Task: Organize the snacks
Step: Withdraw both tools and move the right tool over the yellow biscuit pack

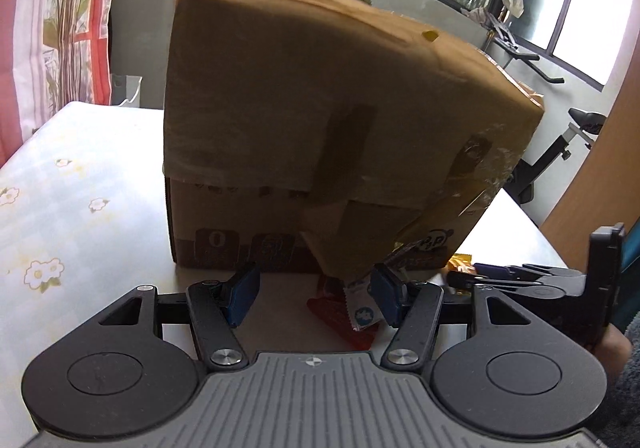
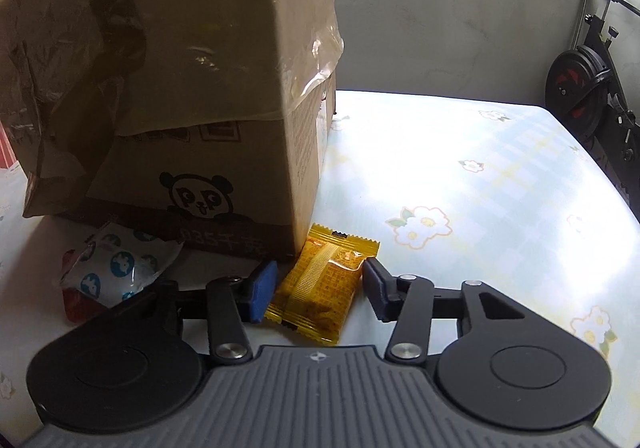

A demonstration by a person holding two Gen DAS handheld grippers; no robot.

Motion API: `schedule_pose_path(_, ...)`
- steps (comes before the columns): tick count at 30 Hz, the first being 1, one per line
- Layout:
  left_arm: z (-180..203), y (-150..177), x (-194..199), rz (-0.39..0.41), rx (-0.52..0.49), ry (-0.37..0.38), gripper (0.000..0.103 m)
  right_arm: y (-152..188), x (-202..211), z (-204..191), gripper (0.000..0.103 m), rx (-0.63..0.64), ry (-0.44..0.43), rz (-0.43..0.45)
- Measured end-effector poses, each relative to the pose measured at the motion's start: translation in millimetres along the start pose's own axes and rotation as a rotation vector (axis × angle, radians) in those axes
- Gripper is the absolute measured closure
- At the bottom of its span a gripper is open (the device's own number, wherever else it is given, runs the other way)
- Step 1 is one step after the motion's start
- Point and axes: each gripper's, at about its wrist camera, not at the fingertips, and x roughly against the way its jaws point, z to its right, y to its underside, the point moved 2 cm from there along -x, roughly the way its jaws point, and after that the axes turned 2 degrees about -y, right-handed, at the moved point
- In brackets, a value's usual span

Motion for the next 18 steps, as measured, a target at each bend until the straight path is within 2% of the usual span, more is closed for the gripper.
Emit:
schedule_pose_path(1,-1,1,-3,-0.006,0.003,-0.008,0.041,3,4,1,0.057,-0.002,-0.005,-0.001)
schedule_pose_path(3,-3,4,-10,-0.019,0.006,-0.015,0.051,10,14,2,0.059,-0.015,-0.028,-0.002)
schedule_pose_path(7,1,6,-24,-0.026,-0.03,-0.018,0.057,29,29,-11,0.062,-0.01,-0.06,0.01)
schedule_pose_path(12,10,7,-42,-0.043,-0.052,-0.035,0.058,37,35,-27,0.062,0.045,-0.068,0.034)
schedule_pose_path(18,30,7,-50,-0.056,-0.085,0.007,0.058,40,37,-27,0.062,0.043,-0.071,0.04)
